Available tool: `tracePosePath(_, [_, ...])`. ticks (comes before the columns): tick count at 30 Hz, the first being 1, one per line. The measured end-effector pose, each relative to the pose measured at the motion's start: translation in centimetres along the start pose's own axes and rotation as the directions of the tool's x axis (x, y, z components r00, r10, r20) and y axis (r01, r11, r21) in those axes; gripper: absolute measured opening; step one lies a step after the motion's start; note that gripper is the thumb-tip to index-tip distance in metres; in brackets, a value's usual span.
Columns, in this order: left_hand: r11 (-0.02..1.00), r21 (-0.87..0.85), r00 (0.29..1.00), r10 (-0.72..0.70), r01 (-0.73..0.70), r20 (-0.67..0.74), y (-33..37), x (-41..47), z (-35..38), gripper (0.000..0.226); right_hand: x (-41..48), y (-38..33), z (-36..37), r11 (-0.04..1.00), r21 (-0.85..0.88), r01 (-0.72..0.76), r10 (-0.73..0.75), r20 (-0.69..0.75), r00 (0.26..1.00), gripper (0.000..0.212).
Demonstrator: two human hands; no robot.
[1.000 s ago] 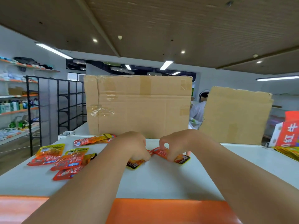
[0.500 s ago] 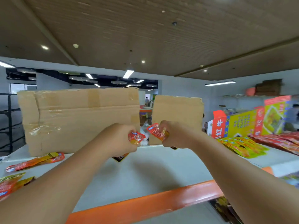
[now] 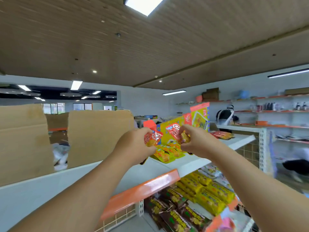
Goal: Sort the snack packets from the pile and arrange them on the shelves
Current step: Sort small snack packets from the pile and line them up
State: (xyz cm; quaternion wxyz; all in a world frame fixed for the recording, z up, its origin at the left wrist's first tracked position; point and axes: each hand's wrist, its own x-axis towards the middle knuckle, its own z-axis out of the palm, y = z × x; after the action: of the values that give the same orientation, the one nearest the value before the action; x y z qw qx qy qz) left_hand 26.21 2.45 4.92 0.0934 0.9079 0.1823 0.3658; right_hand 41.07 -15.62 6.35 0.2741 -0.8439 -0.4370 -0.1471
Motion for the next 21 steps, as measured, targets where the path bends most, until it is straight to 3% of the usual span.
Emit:
tracePosePath(10, [0.987, -0.129, 0.995, 0.096, -0.098, -0.020, 14.3, 5.5, 11.4, 0.049, -4.1, 18.3, -8.6, 0.979, -0.084, -0.187, 0.182, -0.060, 0.981, 0.030])
tracePosePath(21, [0.963, -0.186, 0.980, 0.197, -0.196, -0.011, 23.5, 9.1, 19.3, 0.047, -5.1, 28.5, -13.1, 0.952, -0.144, -0.271, 0.260, -0.089, 0.961, 0.033])
